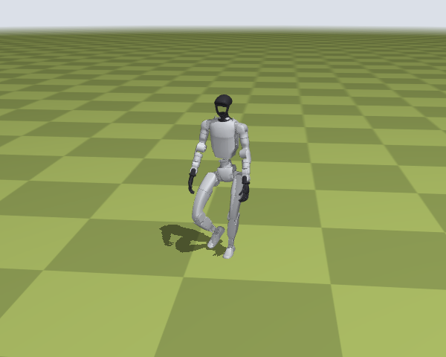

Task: Walk

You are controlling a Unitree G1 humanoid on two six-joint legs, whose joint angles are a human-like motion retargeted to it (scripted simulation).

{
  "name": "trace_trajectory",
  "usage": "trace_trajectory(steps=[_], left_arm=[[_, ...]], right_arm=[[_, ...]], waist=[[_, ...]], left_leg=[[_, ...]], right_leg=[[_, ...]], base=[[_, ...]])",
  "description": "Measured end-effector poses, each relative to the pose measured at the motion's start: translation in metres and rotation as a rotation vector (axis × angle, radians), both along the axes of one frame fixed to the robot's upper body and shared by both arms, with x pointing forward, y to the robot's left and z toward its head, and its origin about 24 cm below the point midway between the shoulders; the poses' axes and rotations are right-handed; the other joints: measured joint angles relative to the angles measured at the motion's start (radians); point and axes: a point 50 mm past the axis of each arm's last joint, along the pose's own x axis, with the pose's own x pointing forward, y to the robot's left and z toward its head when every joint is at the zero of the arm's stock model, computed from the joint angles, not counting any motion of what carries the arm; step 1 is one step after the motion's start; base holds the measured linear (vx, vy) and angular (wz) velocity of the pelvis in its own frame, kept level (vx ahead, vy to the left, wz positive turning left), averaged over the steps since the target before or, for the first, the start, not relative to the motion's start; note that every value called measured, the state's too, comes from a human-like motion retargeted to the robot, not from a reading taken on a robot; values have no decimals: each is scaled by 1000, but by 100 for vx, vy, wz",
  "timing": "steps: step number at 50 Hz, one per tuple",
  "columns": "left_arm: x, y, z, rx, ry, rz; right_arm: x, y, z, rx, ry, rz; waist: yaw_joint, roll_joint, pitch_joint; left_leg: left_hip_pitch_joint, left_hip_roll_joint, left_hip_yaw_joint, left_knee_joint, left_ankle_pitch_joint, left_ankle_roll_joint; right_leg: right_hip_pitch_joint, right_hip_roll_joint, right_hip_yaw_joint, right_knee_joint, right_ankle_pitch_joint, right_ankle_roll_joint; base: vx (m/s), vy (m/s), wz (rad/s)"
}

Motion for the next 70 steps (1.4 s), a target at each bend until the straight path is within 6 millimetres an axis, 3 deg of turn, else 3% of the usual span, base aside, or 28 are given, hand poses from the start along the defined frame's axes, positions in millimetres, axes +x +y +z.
trace_trajectory(steps=[3, 8, 12, 15, 18, 20, 23, 25, 29, 32, 34, 37, 39, 42, 45, 50, 52, 55, 58, 60, 63, 65, 67, 70], left_arm=[[43, 6, 24, 34, -175, -20], [92, 19, 67, 94, -424, -44], [95, 26, 75, 104, -484, -7], [78, 24, 63, 83, -446, 41], [56, 11, 42, 45, -339, 29], [36, -1, 24, 12, -233, -1], [-3, -17, -2, -33, -45, -47], [-33, -24, -15, -53, 74, -64], [-78, -31, -29, -81, 246, -67], [-98, -33, -32, -95, 320, -57], [-101, -33, -33, -105, 339, -49], [-85, -28, -30, -96, 304, -59], [-63, -24, -25, -65, 243, -87], [-16, -16, -10, -13, 91, -116], [32, -12, 14, 19, -108, -135], [86, -3, 59, 76, -389, -190], [91, 0, 66, 89, -429, -182], [81, 6, 61, 92, -418, -140], [60, 3, 45, 73, -339, -108], [48, -2, 35, 51, -276, -108], [29, -10, 19, 18, -168, -129], [14, -14, 9, 2, -96, -139], [-4, -16, -1, -3, -26, -140], [-31, -17, -12, -2, 68, -131]], right_arm=[[-30, -3, -10, 0, 89, -5], [-70, -10, -19, -6, 195, -33], [-95, -14, -23, -14, 261, -69], [-100, -15, -24, -11, 275, -93], [-78, -19, -19, -21, 200, -98], [-53, -22, -12, -35, 111, -98], [-2, -26, 8, -49, -83, -108], [31, -30, 27, -59, -226, -117], [81, -39, 66, -93, -449, -120], [93, -42, 79, -106, -507, -120], [90, -40, 75, -99, -482, -116], [76, -32, 58, -68, -380, -97], [56, -25, 39, -53, -270, -74], [16, -13, 11, -29, -74, -27], [-35, -8, -11, -6, 110, -8], [-95, -8, -25, 13, 297, -25], [-112, -9, -26, 10, 341, -48], [-125, -10, -28, 5, 374, -90], [-110, -14, -25, 5, 329, -114], [-87, -17, -22, -5, 256, -111], [-38, -21, -8, -23, 86, -90], [0, -22, 7, -29, -55, -75], [34, -22, 26, -33, -198, -61], [77, -22, 57, -50, -390, -34]], waist=[[-23, 38, 0], [-29, 109, -28], [-25, 136, -52], [-8, 195, -38], [24, 229, -24], [55, 226, -19], [103, 201, -3], [126, 183, 6], [134, 133, -2], [121, 94, -17], [105, 57, -20], [70, -2, -5], [46, -9, 5], [15, 11, 23], [-15, 46, 33], [-25, 128, 4], [-26, 138, -14], [-17, 181, -29], [-4, 245, -14], [12, 255, -6], [48, 237, -2], [74, 215, 3], [96, 195, 7], [118, 169, 9]], left_leg=[[85, 29, -34, -25, -52, -17], [139, 120, -40, 35, -150, -41], [115, 174, -64, 273, -164, -81], [-3, 301, -84, 690, -27, -143], [-186, 447, -80, 1037, 138, -128], [-296, 500, -70, 1145, 115, -92], [-401, 499, -35, 1073, 2, -67], [-438, 469, -7, 911, -49, -75], [-430, 331, 27, 431, -3, -121], [-390, 231, 27, 280, 36, -106], [-351, 163, 31, 279, 34, -62], [-253, 56, 31, 254, 1, 11], [-183, 19, 8, 239, -32, 29], [-41, -2, -46, 153, -58, 17], [83, 12, -95, 100, -93, -9], [168, 114, -100, 130, -166, -49], [168, 130, -110, 221, -176, -69], [124, 195, -137, 473, -98, -135], [-25, 337, -139, 869, 187, -204], [-142, 432, -116, 1069, 272, -170], [-308, 530, -71, 1208, 168, -79], [-394, 547, -35, 1185, 70, -46], [-449, 536, 5, 1072, 3, -45], [-494, 485, 54, 790, -11, -90]], right_leg=[[-66, 64, -58, -258, -22, 34], [-55, 244, -109, -820, 125, 139], [-26, 302, -91, -792, 127, 97], [39, 383, -113, -707, 42, 9], [118, 450, -131, -701, -56, -57], [185, 471, -123, -721, -105, -69], [316, 468, -94, -767, -165, -54], [397, 453, -73, -786, -199, -37], [479, 384, -51, -765, -242, 7], [467, 307, -36, -596, -226, 42], [419, 221, -28, -387, -106, 66], [288, 77, 15, -59, 120, 72], [193, 28, 27, 60, 102, 33], [64, 20, 10, 51, -30, -8], [-16, 59, -48, -170, -78, 7], [-13, 250, -109, -823, 114, 133], [-17, 274, -102, -828, 137, 125], [16, 340, -107, -748, 111, 49], [83, 427, -140, -694, 3, -47], [124, 463, -142, -686, -58, -80], [207, 486, -127, -719, -120, -83], [278, 484, -108, -755, -156, -72], [343, 476, -83, -775, -195, -58], [427, 457, -48, -803, -246, -37]], base=[[75, -6, 8], [74, -8, -9], [75, -11, -2], [73, -12, -5], [74, -11, -4], [78, -7, -12], [84, 1, -17], [89, 8, -12], [91, 10, 16], [90, 10, 24], [87, 11, 22], [85, 13, 29], [85, 9, 31], [85, 2, 24], [86, -5, 24], [82, -7, -6], [80, -9, -11], [78, -10, -17], [73, -11, -10], [72, -12, -11], [72, -9, -23], [73, -2, -32], [75, 5, -39], [78, 8, -30]])
